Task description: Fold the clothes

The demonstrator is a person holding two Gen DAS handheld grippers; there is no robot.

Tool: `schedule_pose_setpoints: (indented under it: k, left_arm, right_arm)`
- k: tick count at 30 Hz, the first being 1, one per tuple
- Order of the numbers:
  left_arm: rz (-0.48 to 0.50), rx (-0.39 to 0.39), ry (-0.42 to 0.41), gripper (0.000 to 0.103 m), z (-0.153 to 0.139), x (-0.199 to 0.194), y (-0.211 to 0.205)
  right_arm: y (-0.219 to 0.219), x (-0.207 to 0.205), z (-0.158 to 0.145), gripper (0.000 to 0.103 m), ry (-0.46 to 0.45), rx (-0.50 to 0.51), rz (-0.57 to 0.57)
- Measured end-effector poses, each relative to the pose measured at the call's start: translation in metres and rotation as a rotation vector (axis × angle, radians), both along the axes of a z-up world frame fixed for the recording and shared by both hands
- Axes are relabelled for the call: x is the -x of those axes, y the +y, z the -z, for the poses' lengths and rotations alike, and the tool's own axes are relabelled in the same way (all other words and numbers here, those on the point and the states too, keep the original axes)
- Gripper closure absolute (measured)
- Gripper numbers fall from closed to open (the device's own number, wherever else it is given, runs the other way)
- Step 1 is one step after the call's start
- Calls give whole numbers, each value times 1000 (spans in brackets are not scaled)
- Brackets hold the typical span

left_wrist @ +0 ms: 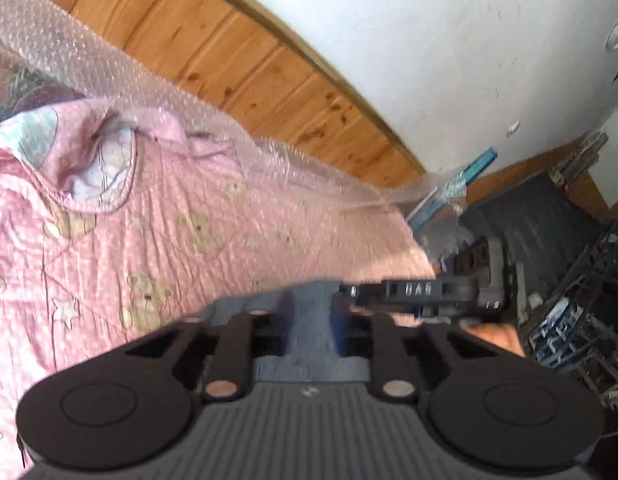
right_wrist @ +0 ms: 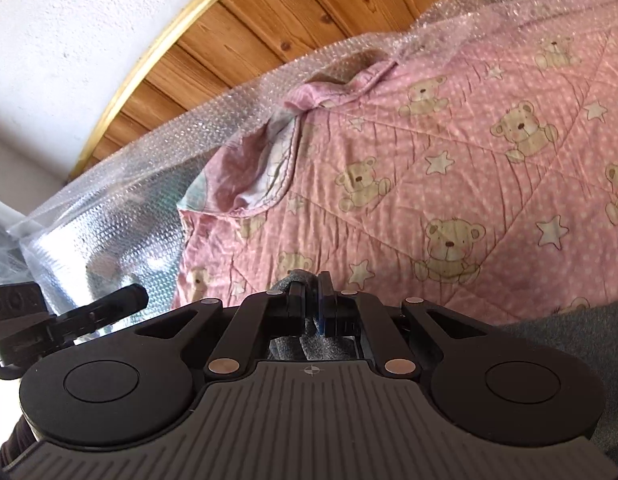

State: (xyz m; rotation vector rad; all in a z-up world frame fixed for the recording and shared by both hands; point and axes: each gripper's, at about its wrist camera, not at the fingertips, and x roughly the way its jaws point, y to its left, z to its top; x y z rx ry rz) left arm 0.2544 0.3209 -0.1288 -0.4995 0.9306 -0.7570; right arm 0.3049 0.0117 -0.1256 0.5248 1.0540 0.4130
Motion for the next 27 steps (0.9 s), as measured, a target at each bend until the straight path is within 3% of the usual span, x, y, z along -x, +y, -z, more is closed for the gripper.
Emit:
schedule_pose_setpoints:
  k: [2,5,7,10,14,16,17,18,19,24,27]
  left_arm:
    - [0,-98,25,10,15,16,-21]
    - [-26,-164,36,13,41,38,-54]
    - [-67,-163,49,13,54,47,-73]
    - [-148,-225,83,13,66,57,-97]
    - [-283,-222,1,15,62,62,-109]
    - [-298,-288,-57,34,60,57,-119]
    - [-288,-321,-68,62,62,52,-122]
    - [-268,-319,-59,75,63,48,-121]
    - [-248,-316,-50,94,64,45,-119]
    - [-232,-220,-55,96,43,46,-90]
    - [-304,-83,-30,96,17,37,-51]
  right_arm:
    - [0,-6,-1,100,2,1,17]
    - [-4,-14,5,100,26,-10,38]
    - [-8,-16,10,100,43,-27,46]
    - [-14,-17,15,100,59,-45,48]
    - [-18,-17,19,100,79,-84,39]
    - [-18,-18,20,100,83,-97,27]
    - [-19,-19,20,100,84,-102,20]
    - [-20,-19,20,100,84,-107,13]
    - [-20,-20,20,100,85,-112,7]
    - [-28,-27,19,100,77,-128,-30]
    - [-32,-32,17,99,52,-115,-61]
